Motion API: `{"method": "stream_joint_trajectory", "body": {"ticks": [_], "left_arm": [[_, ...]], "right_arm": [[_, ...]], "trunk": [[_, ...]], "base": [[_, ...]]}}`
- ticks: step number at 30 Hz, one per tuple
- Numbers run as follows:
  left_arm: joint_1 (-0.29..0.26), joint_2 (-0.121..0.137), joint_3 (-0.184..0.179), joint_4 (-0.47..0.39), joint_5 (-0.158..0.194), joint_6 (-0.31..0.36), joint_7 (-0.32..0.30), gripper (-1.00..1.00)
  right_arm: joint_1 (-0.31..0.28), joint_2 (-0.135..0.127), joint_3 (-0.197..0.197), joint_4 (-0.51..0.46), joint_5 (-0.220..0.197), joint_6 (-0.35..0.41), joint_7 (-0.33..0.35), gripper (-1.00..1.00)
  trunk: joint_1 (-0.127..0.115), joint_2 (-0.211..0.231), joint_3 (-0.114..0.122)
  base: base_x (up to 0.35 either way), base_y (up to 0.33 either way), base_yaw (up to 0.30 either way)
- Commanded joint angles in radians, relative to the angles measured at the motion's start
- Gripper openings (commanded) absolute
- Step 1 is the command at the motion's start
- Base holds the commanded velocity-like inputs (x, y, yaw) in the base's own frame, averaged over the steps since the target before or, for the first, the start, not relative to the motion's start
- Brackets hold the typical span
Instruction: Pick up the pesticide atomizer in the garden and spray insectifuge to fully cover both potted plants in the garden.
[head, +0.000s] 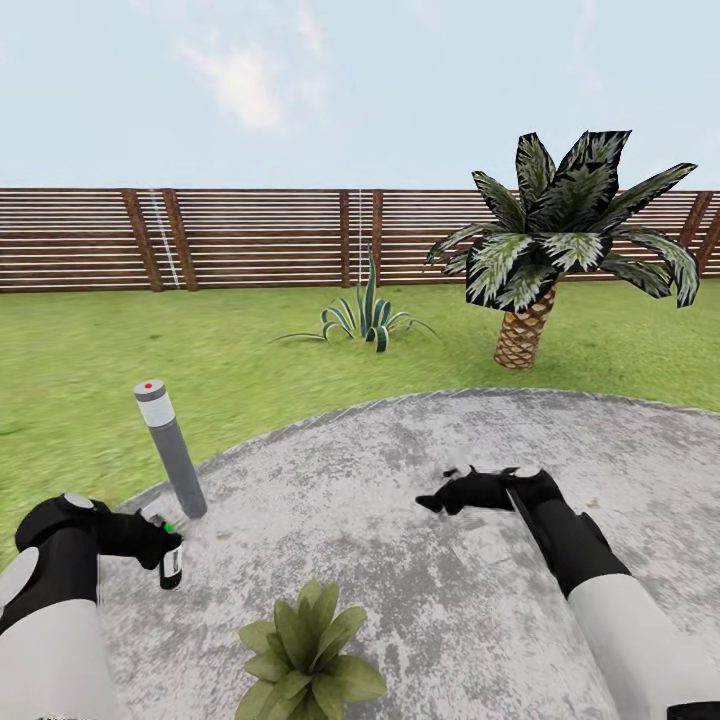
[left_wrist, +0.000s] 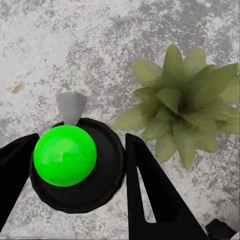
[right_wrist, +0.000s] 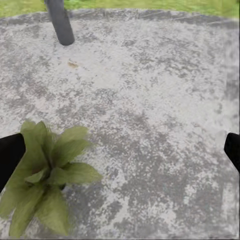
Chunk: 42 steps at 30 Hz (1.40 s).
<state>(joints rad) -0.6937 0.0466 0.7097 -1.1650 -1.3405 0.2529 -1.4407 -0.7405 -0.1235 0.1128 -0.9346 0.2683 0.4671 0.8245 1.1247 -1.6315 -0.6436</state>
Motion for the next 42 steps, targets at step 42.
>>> {"method": "stream_joint_trajectory", "body": {"ticks": [42], "left_arm": [[0.010,-0.030,0.051,0.176,-0.049,0.397,0.085,-1.00]], "right_arm": [[0.055,-0.028,-0.660,0.210,0.052,0.001,-0.160,1.00]], "trunk": [[0.000,-0.001,-0.001]], "base": [[0.000,0.000,0.000]]}}
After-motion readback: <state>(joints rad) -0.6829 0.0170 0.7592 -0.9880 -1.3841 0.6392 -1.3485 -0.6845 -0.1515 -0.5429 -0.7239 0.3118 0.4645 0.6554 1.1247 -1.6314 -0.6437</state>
